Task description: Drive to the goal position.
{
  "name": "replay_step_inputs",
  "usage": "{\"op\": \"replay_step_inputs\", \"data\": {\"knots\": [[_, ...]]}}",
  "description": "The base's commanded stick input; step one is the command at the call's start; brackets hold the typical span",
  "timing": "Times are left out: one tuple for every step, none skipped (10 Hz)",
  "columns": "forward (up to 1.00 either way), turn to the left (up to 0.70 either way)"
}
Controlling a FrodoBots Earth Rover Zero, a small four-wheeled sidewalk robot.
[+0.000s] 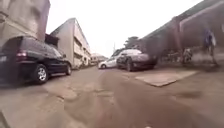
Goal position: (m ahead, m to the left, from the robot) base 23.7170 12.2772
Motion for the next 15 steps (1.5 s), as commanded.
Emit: {"op": "replay_step_inputs", "data": {"knots": [[1.0,0.12],[1.0,0.12],[1.0,0.12],[1.0,0.12],[1.0,0.12],[1.0,0.12],[1.0,0.12],[1.0,0.12],[1.0,0.12],[1.0,0.12],[1.0,-0.28],[1.0,-0.28],[1.0,-0.28],[1.0,-0.28],[1.0,-0.28]]}}
